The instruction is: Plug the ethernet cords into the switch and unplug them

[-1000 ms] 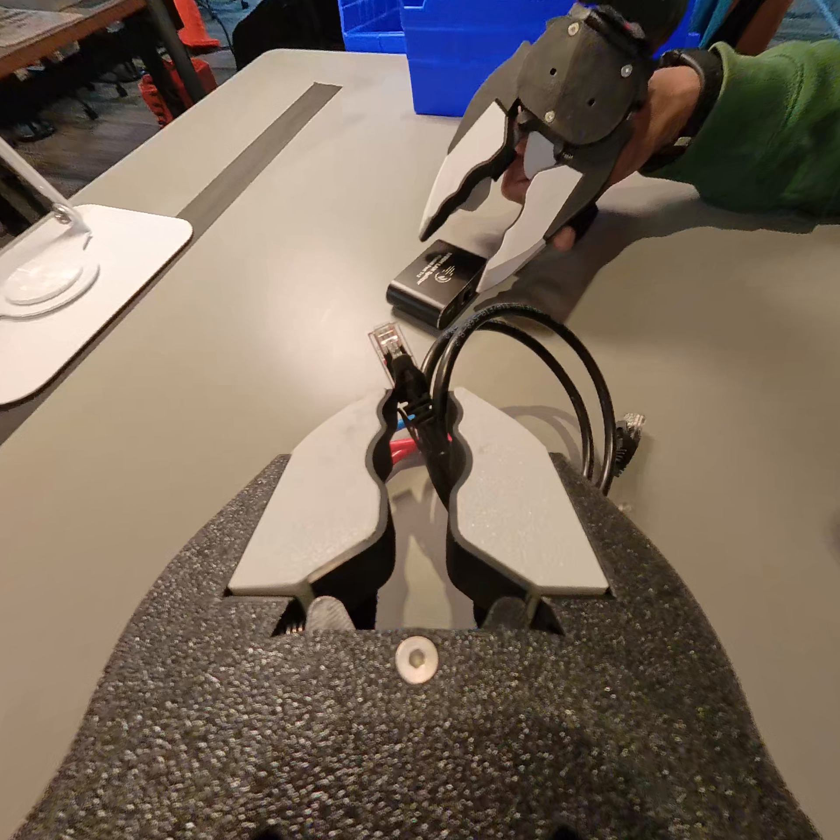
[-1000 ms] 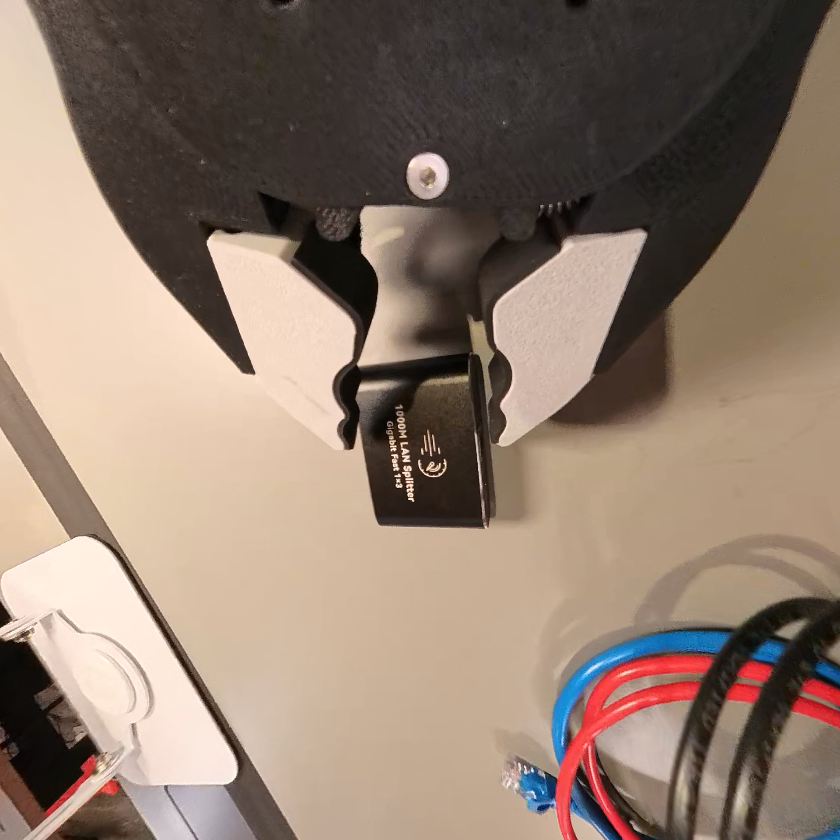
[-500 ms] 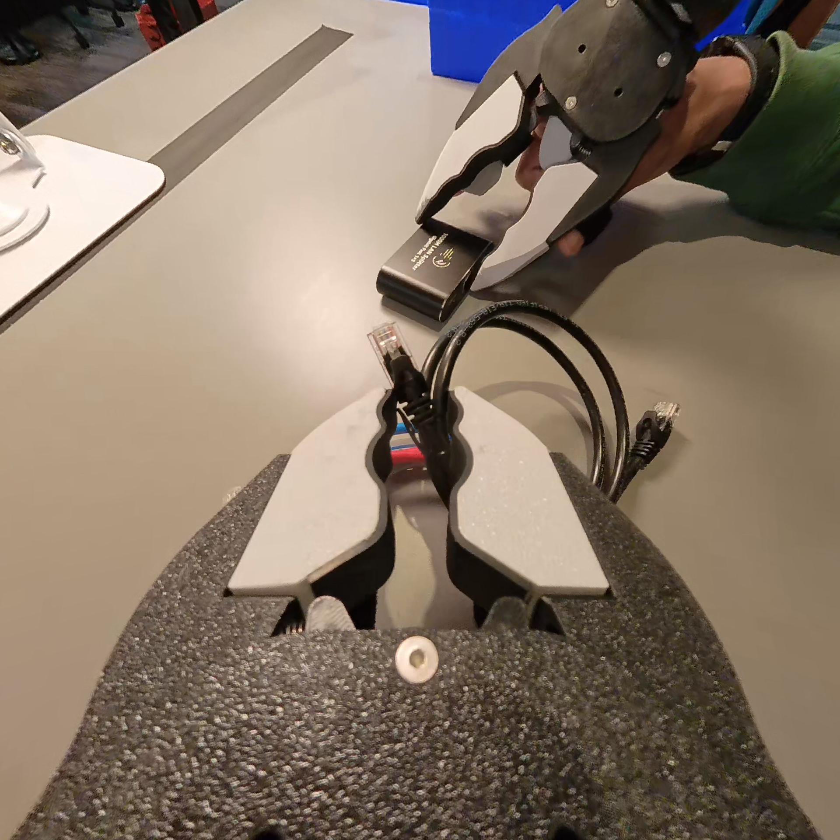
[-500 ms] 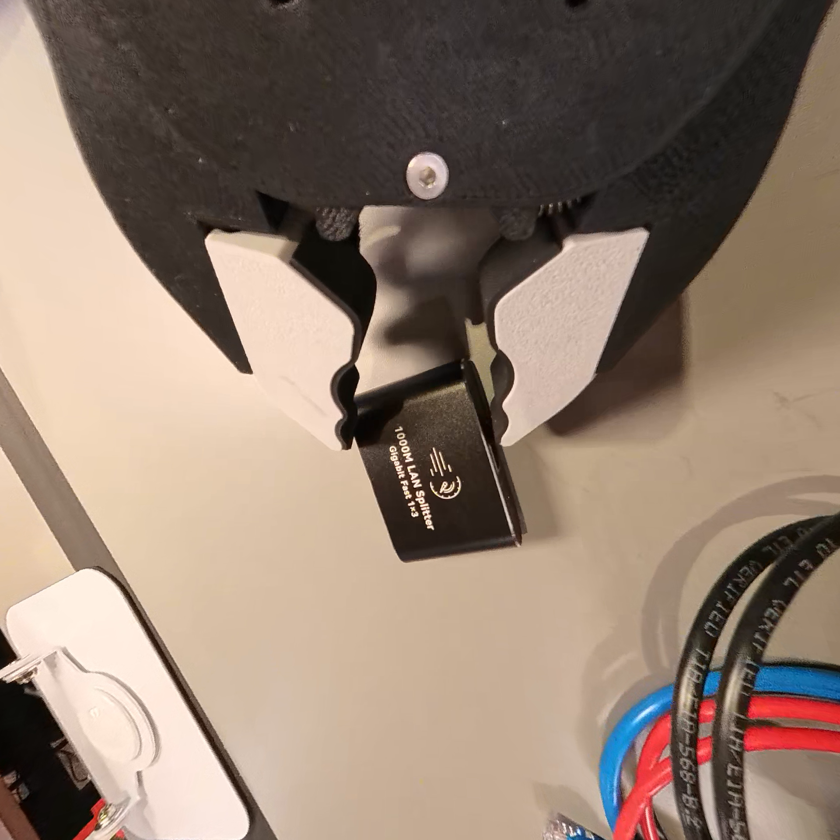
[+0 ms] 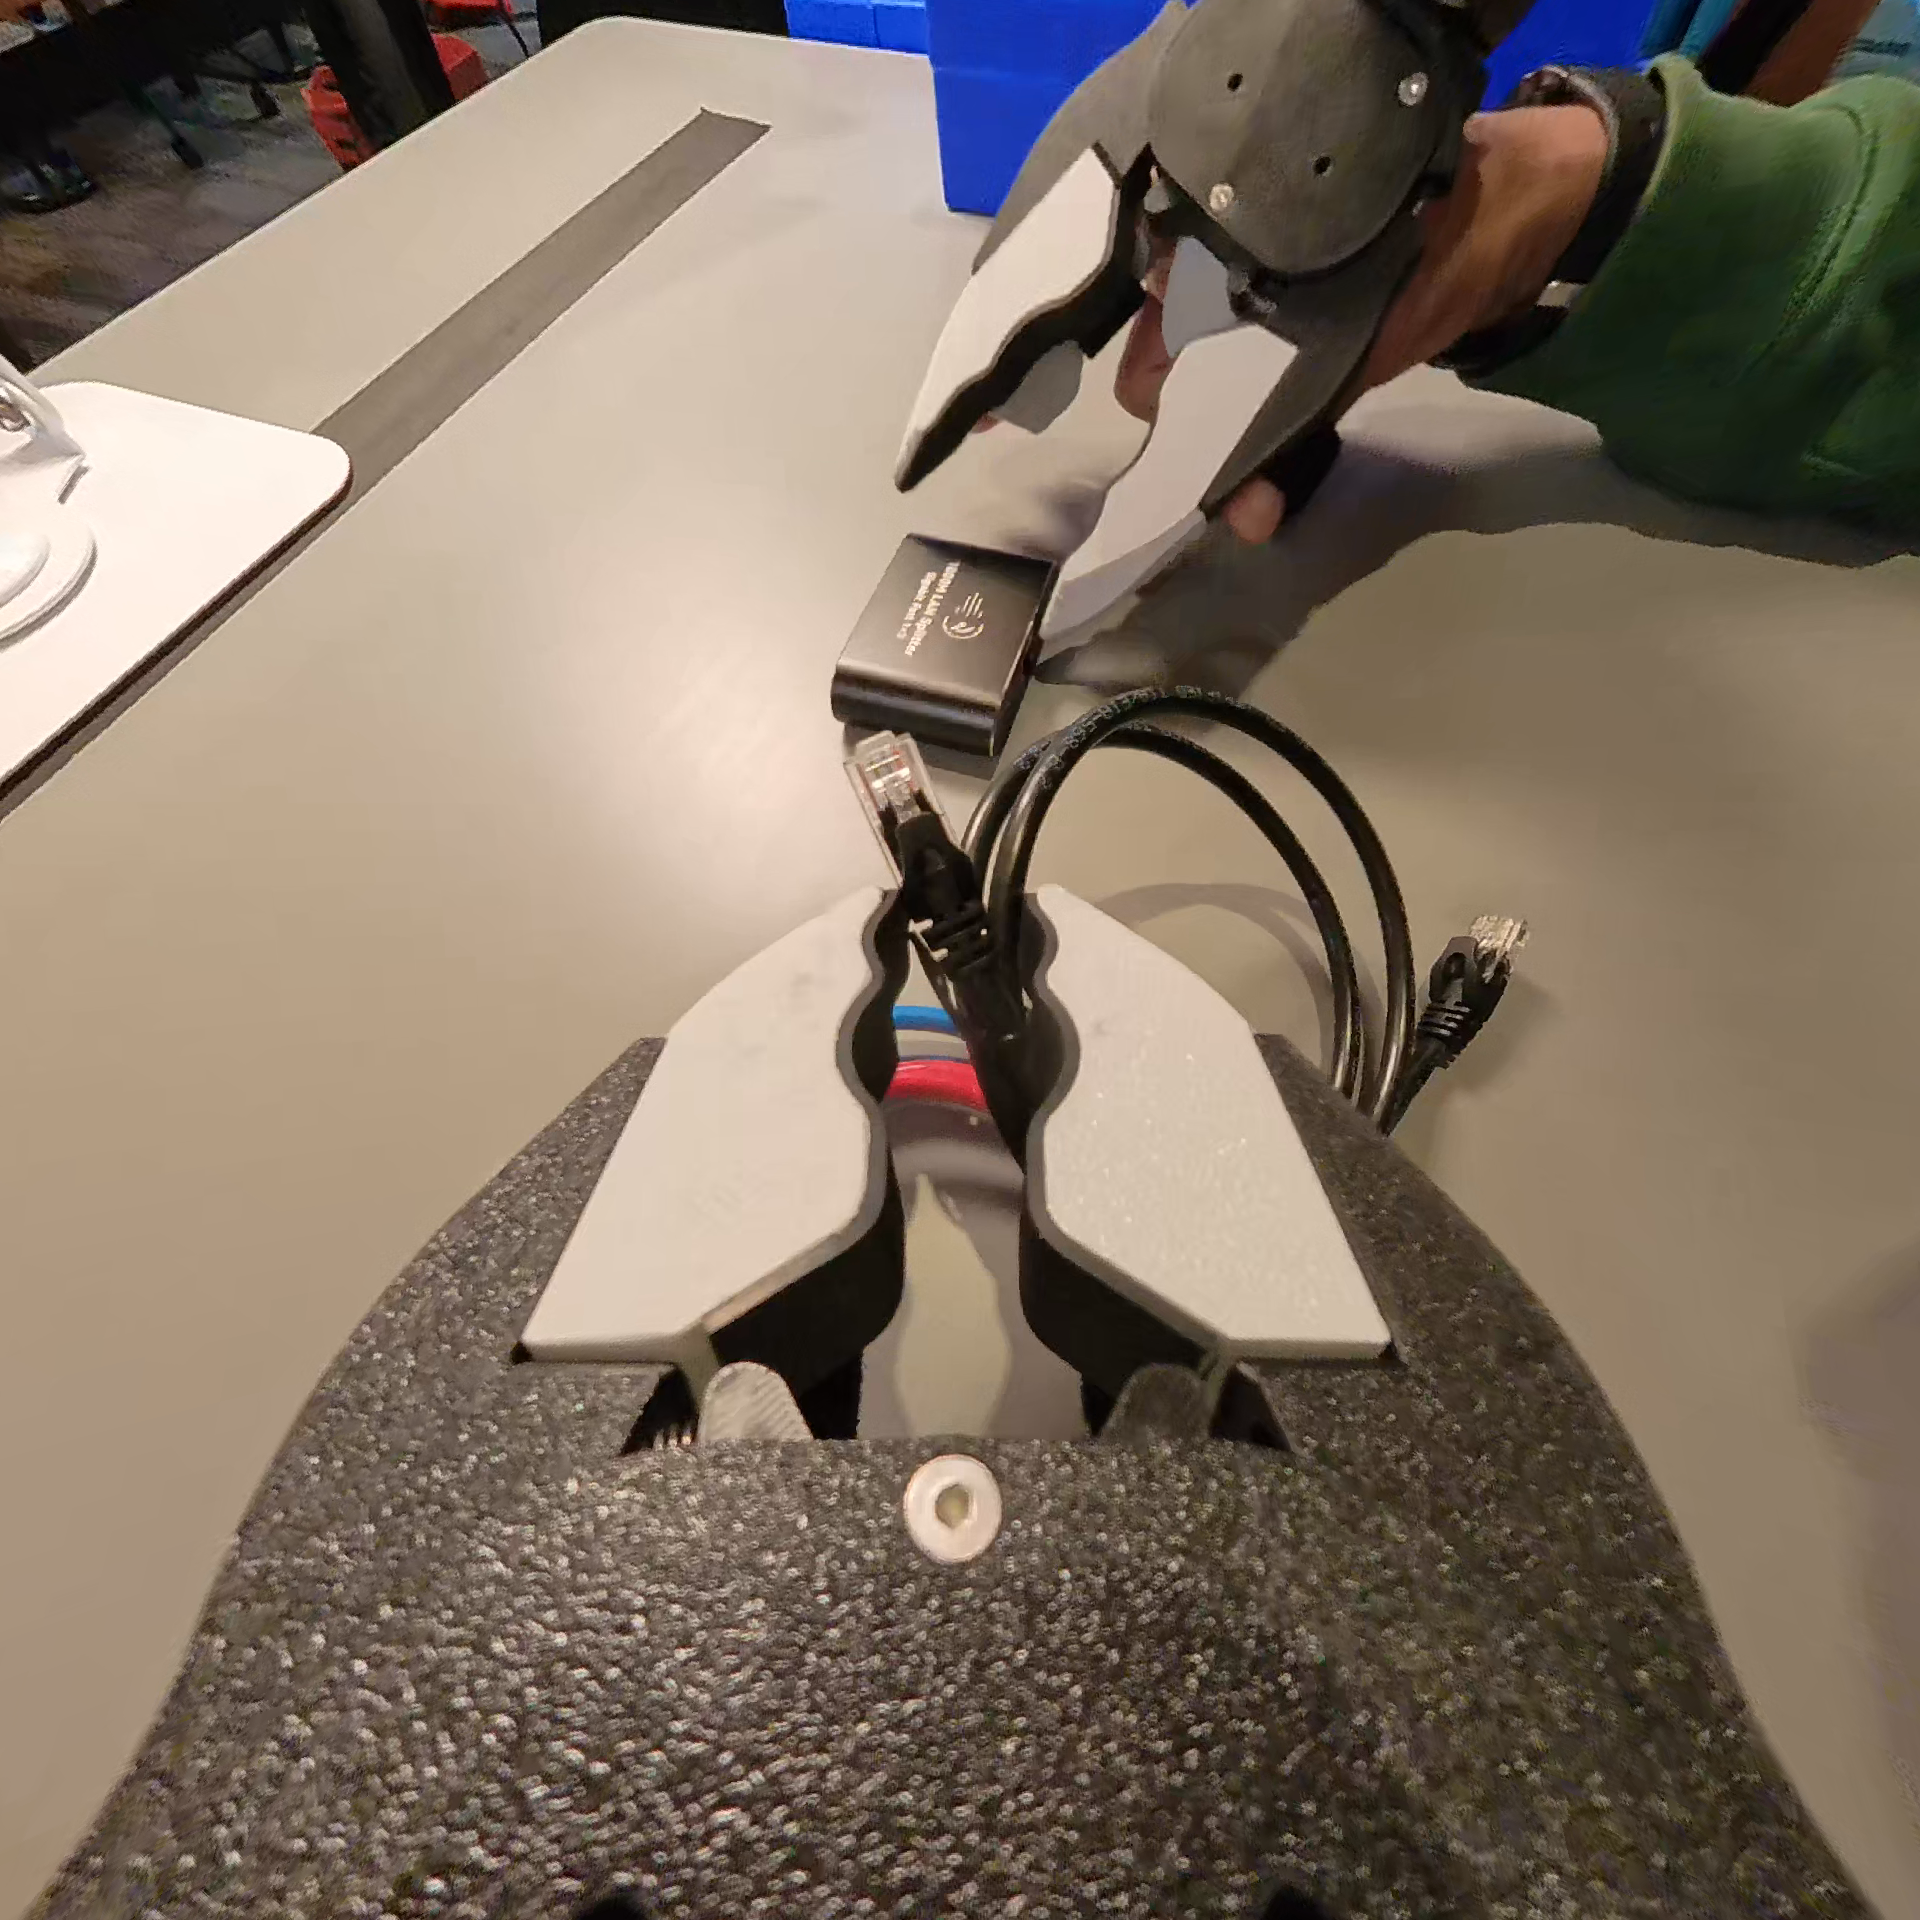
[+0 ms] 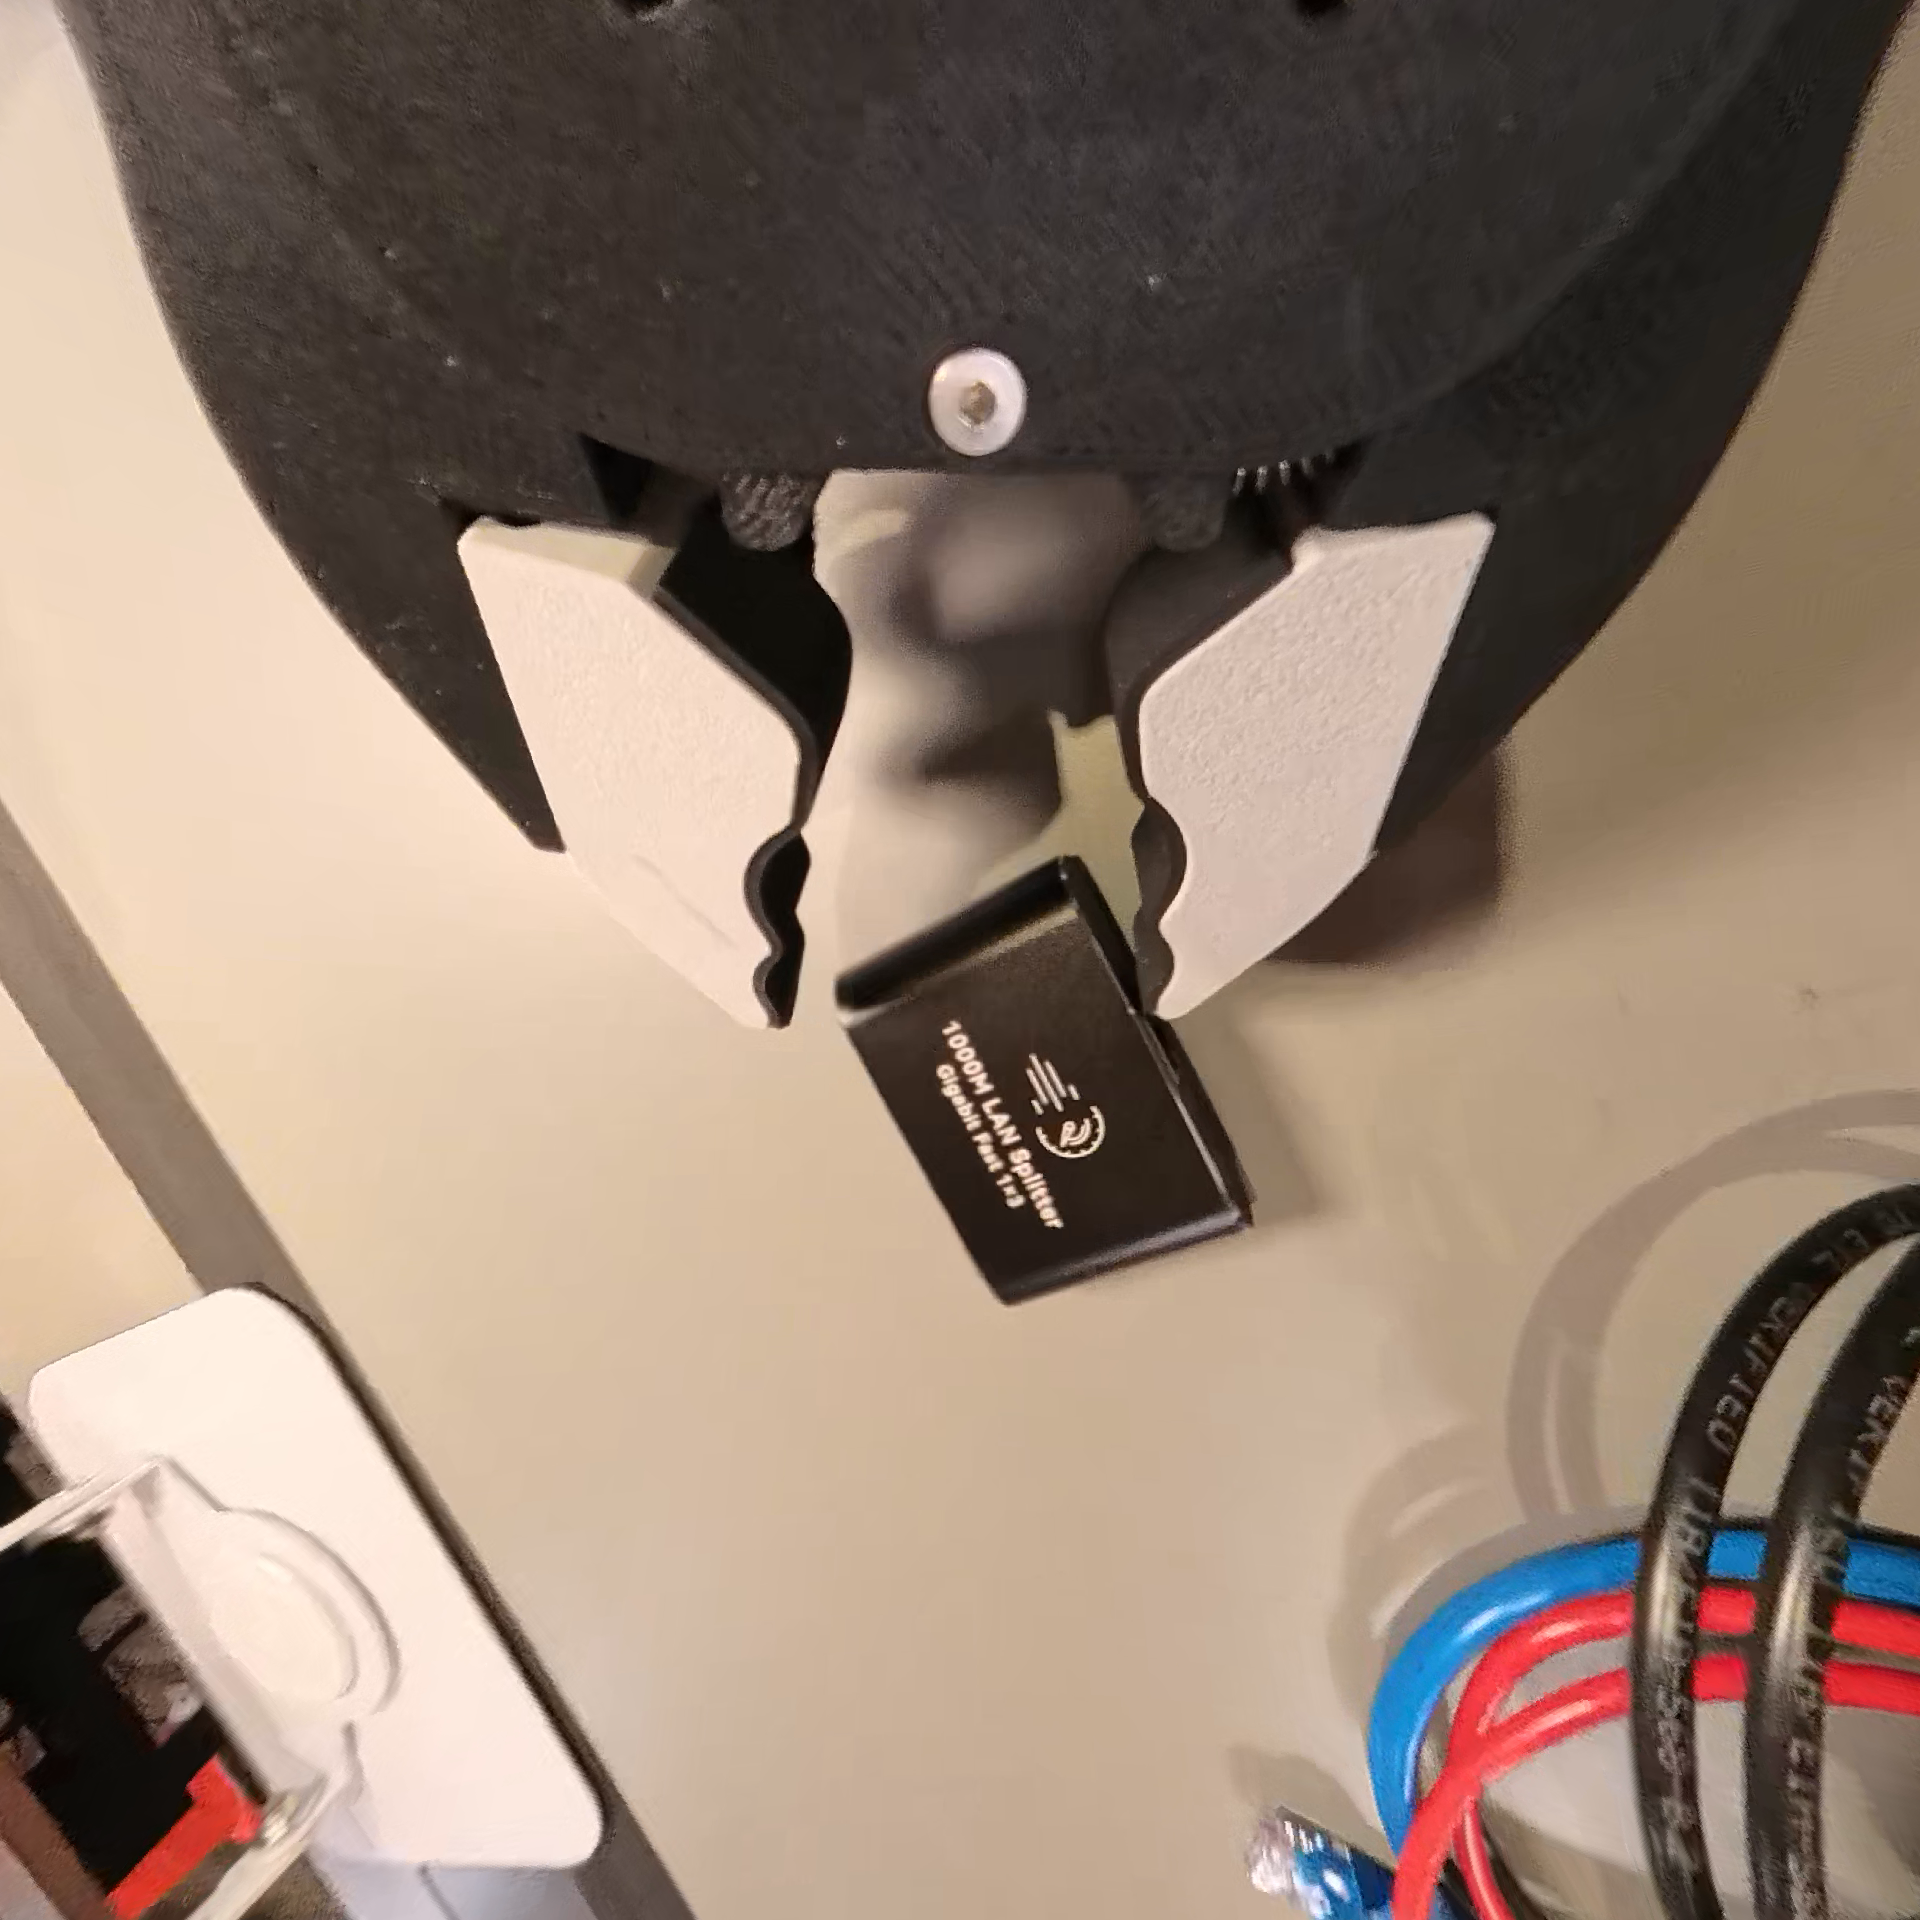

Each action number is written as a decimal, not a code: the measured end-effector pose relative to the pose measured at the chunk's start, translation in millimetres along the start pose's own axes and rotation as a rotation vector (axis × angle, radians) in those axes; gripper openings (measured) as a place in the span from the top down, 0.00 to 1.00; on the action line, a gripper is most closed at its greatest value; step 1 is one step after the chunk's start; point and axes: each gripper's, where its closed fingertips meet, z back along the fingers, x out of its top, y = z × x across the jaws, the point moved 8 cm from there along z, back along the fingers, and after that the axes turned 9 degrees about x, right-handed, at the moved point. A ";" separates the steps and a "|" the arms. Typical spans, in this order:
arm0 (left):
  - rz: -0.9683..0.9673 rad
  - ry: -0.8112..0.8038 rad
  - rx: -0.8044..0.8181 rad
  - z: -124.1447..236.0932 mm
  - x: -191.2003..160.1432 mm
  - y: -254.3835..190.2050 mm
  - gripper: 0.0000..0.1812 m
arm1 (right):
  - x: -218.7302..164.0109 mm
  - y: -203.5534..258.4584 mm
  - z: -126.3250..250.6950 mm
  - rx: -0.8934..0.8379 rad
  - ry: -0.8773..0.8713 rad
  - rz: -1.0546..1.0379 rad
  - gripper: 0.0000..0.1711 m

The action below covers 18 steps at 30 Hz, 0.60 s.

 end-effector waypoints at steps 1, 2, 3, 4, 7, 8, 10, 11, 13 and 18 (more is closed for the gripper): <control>0.000 -0.004 -0.005 0.1 1.2 -1.5 0.89 | 0.1 -2.9 3.5 0.005 -0.021 -0.001 0.63; 0.000 -0.007 -0.012 0.0 2.3 -3.3 0.89 | -0.5 -6.0 6.2 0.011 -0.038 -0.012 0.62; 0.000 -0.010 -0.017 -0.2 3.4 -5.2 0.89 | -2.5 -8.4 7.6 0.022 -0.045 -0.031 0.62; -0.002 -0.011 -0.021 -0.6 4.1 -7.1 0.89 | -5.3 -10.0 7.4 0.041 -0.037 -0.051 0.61; -0.016 -0.005 -0.026 -2.1 4.7 -11.7 0.89 | -10.1 -8.7 3.9 0.077 -0.008 -0.071 0.63; -0.019 -0.006 -0.027 -2.4 4.8 -12.6 0.89 | -10.3 -6.5 2.3 0.092 0.002 -0.073 0.63; -0.016 -0.007 -0.031 -3.3 4.5 -13.5 0.89 | -11.2 -6.4 0.4 0.057 0.035 -0.059 0.64; -0.013 -0.007 -0.034 -3.9 3.9 -13.7 0.89 | -12.7 -7.8 0.2 0.032 0.054 -0.047 0.65; -0.007 -0.001 -0.037 -5.4 2.2 -13.9 0.89 | -14.3 -11.4 1.9 0.012 0.046 -0.059 0.66; -0.007 0.014 -0.034 -7.2 1.3 -16.5 0.89 | -13.6 -6.1 -1.3 0.059 0.036 -0.081 0.66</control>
